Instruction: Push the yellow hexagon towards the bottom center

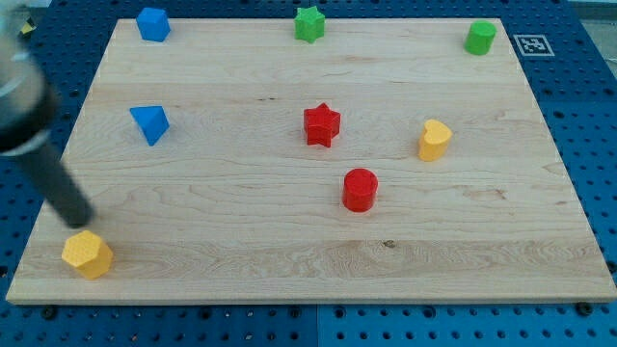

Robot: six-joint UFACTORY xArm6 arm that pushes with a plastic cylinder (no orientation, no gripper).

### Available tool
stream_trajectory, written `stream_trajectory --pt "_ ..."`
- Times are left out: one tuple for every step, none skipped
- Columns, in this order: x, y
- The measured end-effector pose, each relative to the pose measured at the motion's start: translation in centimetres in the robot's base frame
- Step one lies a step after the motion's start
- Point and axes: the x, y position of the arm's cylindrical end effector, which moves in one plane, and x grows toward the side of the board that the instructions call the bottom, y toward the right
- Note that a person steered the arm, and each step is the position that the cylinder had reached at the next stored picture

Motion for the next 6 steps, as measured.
stream_trajectory --pt "1.1 -2.2" --pt "3.5 -0.4" --pt "4.9 1.9" --pt "5.2 4.4" --pt "5.2 6.9" --pt "5.6 8.7"
